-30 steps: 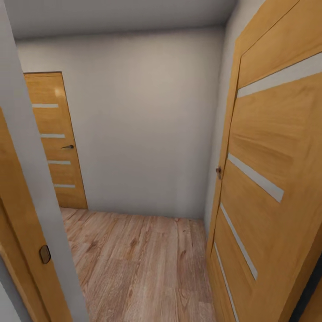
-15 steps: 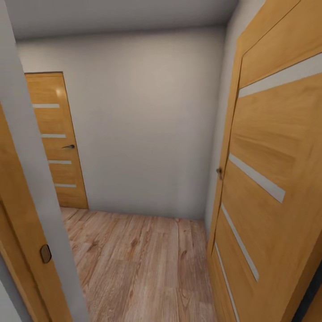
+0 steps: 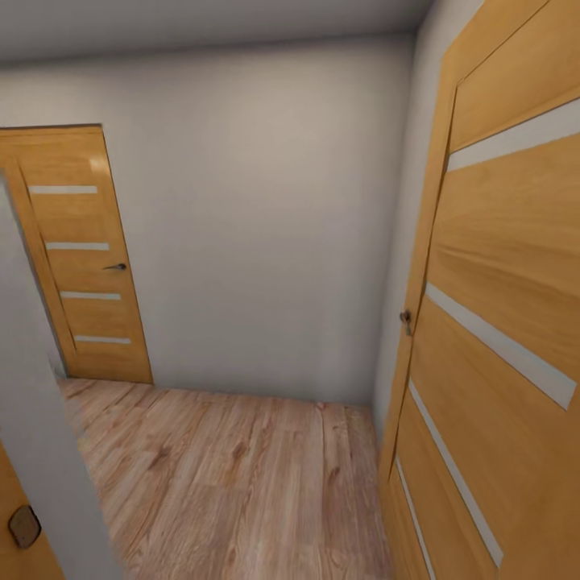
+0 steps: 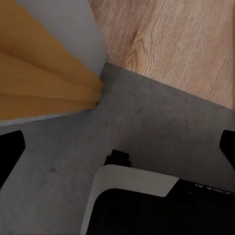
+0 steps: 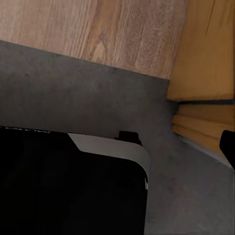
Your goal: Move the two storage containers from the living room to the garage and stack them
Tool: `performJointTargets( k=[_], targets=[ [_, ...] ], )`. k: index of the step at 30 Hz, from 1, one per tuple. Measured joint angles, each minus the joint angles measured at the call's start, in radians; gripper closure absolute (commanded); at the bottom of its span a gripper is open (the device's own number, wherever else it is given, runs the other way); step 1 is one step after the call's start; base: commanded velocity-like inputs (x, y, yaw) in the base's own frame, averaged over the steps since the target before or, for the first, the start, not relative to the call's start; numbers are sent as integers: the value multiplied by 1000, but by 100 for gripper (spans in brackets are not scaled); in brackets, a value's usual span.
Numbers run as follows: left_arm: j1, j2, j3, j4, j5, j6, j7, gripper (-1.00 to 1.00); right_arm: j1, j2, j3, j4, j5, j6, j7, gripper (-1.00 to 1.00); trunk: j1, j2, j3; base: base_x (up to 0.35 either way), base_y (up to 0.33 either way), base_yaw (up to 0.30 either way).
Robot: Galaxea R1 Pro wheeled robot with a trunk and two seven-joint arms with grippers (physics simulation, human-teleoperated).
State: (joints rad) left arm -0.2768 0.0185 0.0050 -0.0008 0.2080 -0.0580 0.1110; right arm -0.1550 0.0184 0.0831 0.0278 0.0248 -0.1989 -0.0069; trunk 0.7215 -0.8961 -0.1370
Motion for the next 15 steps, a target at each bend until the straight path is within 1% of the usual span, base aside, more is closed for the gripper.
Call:
performJointTargets(
  k=[15],
  targets=[
    [0,0,0,0,0,0,0,-100,0,0,0,0,0,0,0,-100,0,0,0,321,0,0]
  ],
)
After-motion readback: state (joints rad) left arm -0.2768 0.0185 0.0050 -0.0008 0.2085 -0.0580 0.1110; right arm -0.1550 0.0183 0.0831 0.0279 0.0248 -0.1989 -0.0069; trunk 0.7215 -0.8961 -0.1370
